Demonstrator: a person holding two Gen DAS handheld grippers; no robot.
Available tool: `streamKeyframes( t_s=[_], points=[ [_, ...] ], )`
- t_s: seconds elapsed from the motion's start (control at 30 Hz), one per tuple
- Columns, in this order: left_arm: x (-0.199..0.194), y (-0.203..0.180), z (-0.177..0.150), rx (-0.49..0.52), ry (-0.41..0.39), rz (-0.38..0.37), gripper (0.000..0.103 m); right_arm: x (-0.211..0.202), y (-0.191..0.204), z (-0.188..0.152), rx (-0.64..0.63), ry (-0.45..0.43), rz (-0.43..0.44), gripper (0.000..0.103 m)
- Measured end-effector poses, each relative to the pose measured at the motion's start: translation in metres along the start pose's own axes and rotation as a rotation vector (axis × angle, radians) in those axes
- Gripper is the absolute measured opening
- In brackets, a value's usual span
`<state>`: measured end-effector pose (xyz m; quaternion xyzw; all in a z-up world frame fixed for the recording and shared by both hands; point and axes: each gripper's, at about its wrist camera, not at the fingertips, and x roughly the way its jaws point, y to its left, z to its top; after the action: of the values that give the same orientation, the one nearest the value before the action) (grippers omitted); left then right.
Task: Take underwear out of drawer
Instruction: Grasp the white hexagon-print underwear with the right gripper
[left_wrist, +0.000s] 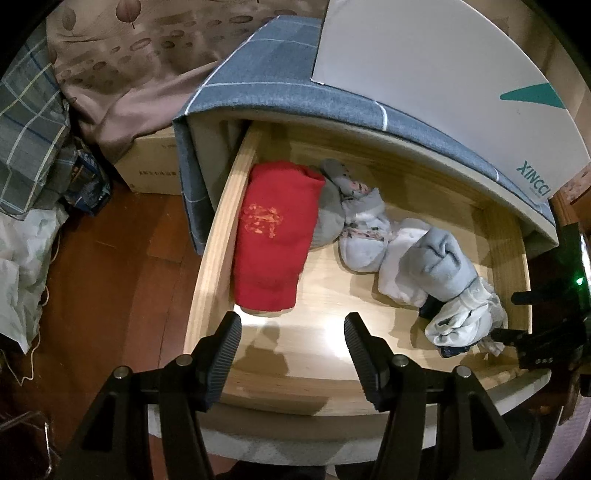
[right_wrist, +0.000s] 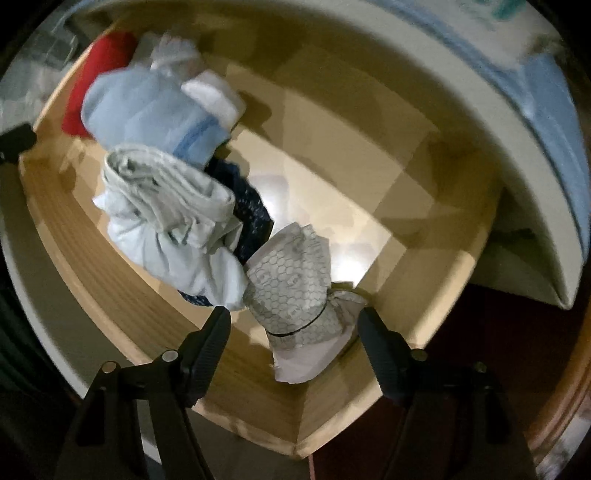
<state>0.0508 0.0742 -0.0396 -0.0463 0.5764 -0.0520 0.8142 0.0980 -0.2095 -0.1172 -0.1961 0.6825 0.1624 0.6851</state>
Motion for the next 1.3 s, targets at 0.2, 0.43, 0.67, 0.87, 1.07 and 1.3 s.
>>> streamKeyframes(
  t_s=[0.2, 0.43, 0.67, 0.87, 1.07, 1.3],
  points=[
    [0.000, 0.003, 0.000, -0.013, 0.005, -0.010, 0.059, 0.022, 0.009, 0.006, -0.038, 0.040, -0.040, 0.067],
    [0.001, 0.003, 0.001, -0.018, 0.005, -0.013, 0.059, 0.042, 0.020, 0.009, -0.061, 0.051, -0.057, 0.067],
    [0.001, 0.004, 0.001, -0.028, 0.002, -0.019, 0.059, 0.043, 0.019, 0.010, 0.013, 0.022, -0.078, 0.060],
    [0.001, 0.006, 0.001, -0.038, -0.005, -0.020, 0.059, 0.040, 0.012, 0.005, 0.124, -0.014, -0.082, 0.054],
    [0.000, 0.008, 0.002, -0.051, -0.006, -0.021, 0.059, 0.029, -0.004, -0.005, 0.269, -0.044, -0.005, 0.051],
    [-0.001, 0.010, 0.002, -0.057, -0.011, -0.022, 0.059, 0.011, -0.010, -0.027, 0.416, -0.149, 0.082, 0.051]
  ],
)
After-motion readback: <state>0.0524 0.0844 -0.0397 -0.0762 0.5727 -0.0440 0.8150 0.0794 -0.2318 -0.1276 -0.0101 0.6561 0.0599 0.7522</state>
